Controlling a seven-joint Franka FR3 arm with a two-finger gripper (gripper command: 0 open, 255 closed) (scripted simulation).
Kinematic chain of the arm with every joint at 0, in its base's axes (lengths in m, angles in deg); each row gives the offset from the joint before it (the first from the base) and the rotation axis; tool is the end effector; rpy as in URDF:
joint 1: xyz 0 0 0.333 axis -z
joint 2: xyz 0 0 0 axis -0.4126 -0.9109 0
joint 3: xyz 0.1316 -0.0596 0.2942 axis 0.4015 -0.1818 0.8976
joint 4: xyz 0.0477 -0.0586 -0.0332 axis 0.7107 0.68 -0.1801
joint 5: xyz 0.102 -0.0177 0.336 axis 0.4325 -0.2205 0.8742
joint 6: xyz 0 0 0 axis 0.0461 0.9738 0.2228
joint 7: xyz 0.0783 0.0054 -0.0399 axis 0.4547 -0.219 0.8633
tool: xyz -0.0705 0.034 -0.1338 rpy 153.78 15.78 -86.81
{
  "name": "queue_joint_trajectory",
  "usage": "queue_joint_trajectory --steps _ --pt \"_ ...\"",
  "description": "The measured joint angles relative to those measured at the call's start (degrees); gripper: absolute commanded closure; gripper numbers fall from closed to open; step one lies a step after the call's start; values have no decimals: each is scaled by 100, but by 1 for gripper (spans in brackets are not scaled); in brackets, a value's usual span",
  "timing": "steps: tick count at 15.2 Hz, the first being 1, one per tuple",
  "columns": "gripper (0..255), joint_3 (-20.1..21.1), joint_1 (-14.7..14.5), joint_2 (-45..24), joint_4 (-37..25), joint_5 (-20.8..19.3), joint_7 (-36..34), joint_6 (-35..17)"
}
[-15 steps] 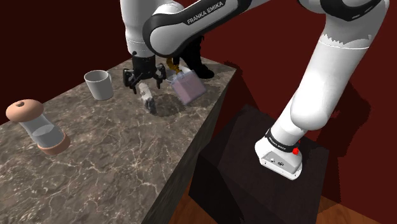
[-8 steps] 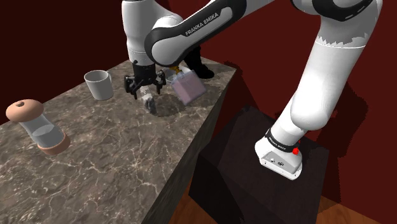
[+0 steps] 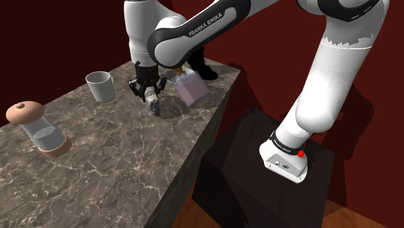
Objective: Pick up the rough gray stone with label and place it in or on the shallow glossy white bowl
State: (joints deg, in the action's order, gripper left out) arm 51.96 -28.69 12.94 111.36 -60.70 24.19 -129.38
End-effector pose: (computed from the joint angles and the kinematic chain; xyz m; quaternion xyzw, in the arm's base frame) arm 0.4900 0.2825 0.3489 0.9828 -0.1819 0.0323 0.0062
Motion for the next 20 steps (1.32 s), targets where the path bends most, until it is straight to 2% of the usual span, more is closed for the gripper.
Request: queue_joint_trajectory --steps 8,20 --pt "255 7 4 29 8 20 8 23" --pt "255 85 58 423 -439 318 229 802"
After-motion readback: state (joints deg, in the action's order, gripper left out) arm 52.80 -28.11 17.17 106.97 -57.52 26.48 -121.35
